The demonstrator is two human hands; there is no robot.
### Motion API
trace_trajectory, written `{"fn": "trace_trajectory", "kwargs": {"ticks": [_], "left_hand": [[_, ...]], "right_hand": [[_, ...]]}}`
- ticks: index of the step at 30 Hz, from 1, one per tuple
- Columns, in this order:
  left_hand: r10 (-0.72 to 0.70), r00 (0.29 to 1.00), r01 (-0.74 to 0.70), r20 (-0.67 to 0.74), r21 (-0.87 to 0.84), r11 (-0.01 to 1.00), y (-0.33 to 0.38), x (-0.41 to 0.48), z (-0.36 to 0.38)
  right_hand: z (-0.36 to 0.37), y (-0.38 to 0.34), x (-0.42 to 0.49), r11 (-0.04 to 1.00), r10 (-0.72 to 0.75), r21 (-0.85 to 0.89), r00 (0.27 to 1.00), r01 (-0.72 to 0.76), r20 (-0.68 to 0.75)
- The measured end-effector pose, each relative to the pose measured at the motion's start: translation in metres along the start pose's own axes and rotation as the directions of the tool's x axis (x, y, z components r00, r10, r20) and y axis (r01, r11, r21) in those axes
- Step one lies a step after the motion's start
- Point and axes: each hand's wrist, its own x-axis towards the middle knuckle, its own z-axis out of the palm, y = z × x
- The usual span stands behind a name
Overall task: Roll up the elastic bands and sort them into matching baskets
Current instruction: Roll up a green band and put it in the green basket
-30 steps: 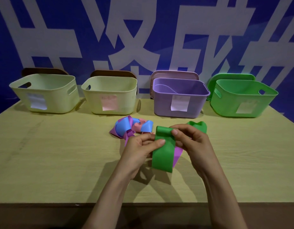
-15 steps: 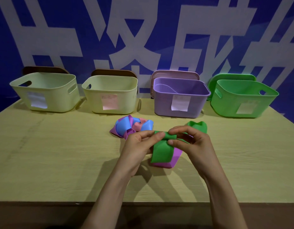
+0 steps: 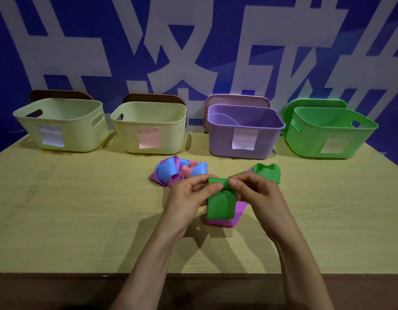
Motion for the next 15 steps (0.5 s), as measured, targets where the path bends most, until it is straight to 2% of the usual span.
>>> {"fn": "trace_trajectory", "kwargs": {"ticks": [5, 9, 15], "left_hand": [[-0.071, 0.995, 0.072, 0.065, -0.002, 0.997, -0.0007, 0.0015, -0.0014], [-0.125, 0.992, 0.126, 0.033, -0.017, 0.992, -0.0063, -0.0003, -0.0010], [-0.088, 0.995, 0.087, 0.035, 0.021, 0.996, -0.0006, -0.0026, 0.0012]], "right_hand": [[0.0012, 0.0036, 0.0010, 0.992, 0.055, 0.115, 0.996, -0.048, -0.064], [-0.0015, 0.0032, 0.0034, 0.983, 0.079, 0.174, 0.993, -0.062, -0.089], [-0.0026, -0.0004, -0.0008, 0.987, 0.049, 0.157, 0.997, -0.040, -0.058]]}}
